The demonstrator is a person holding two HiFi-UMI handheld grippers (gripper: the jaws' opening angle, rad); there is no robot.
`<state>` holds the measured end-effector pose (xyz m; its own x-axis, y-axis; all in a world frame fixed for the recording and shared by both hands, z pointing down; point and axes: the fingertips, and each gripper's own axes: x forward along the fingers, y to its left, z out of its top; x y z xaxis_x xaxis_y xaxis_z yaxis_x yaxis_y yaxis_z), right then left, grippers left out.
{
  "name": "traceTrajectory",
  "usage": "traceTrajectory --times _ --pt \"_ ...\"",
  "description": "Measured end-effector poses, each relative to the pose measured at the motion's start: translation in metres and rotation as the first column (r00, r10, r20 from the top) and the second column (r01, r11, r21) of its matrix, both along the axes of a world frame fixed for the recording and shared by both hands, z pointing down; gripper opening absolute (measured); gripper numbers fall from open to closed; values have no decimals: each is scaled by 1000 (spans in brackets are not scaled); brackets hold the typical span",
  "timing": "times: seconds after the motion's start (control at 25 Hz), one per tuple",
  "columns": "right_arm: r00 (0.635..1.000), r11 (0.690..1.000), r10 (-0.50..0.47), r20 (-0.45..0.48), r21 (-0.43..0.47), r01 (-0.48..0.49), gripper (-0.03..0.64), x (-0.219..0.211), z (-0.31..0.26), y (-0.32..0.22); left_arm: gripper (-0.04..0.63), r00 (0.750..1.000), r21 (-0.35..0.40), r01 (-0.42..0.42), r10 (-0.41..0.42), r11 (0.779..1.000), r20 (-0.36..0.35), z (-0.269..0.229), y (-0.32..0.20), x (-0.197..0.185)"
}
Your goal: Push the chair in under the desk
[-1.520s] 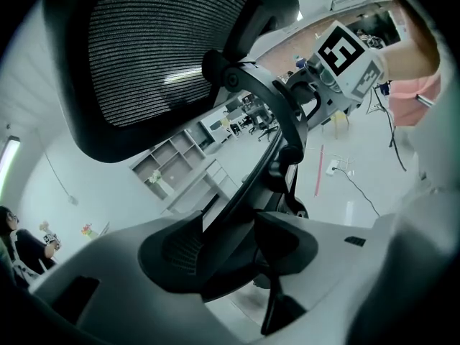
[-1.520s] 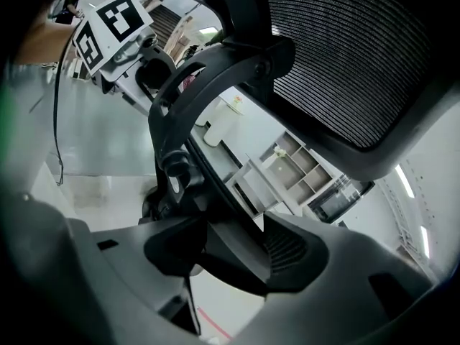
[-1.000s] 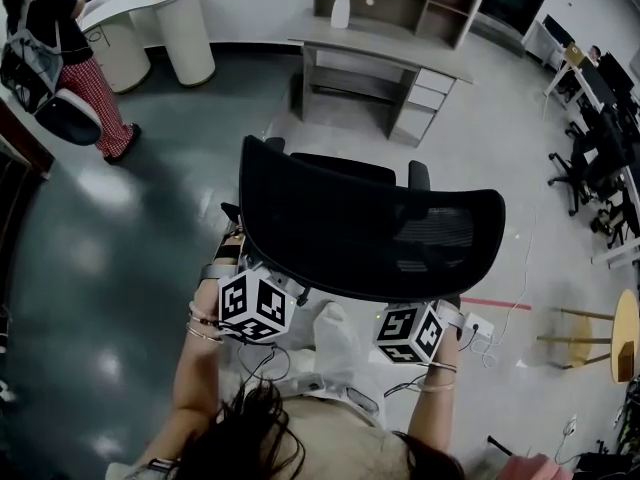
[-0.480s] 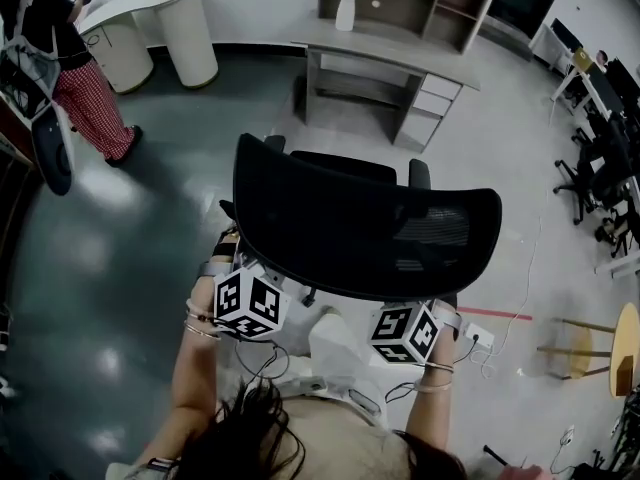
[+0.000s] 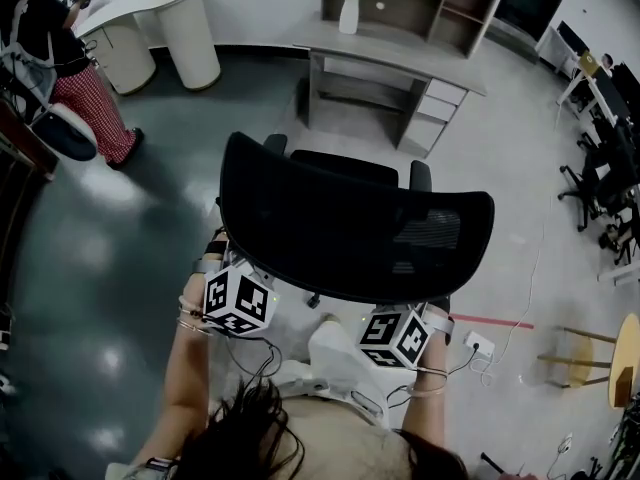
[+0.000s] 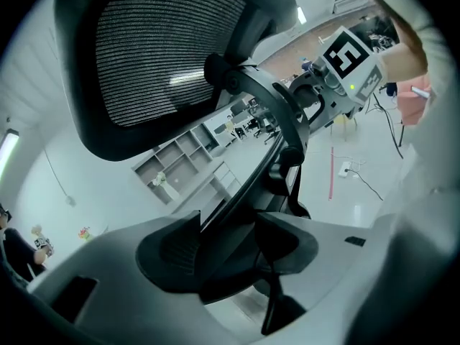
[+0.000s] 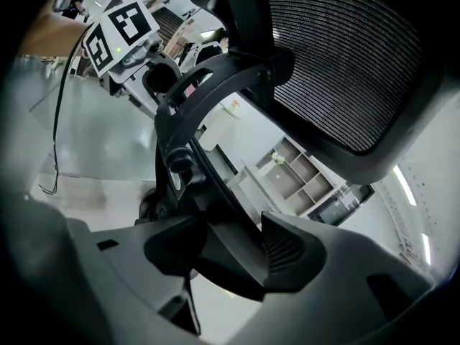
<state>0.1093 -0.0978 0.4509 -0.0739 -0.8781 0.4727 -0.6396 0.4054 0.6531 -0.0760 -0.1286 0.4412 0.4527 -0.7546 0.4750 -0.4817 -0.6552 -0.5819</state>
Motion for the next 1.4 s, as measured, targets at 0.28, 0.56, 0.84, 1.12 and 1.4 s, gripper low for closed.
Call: traceTrajectory --times 0.28,0.56,0.84,1.12,1.4 --pt "1000 1000 -11 2 -1 11 234 1 1 -17 224 1000 -8 2 -2 1000 -6 1 -18 1" --pt "1000 1000 -23 5 6 23 233 3 1 -32 225 1000 -4 12 -12 1000 -7 1 -31 3" --pt "999 999 -44 -2 12 44 233 8 -1 -53 225 1000 -11 23 -23 1000 -6 -1 -49 7" --pt "997 997 -80 13 4 80 233 15 -1 -77 225 999 -12 39 -39 999 -10 0 -70 14" --pt "994 994 -111 -19 23 111 233 21 -2 -101 225 998 -10 53 -53 999 -16 -4 -90 20"
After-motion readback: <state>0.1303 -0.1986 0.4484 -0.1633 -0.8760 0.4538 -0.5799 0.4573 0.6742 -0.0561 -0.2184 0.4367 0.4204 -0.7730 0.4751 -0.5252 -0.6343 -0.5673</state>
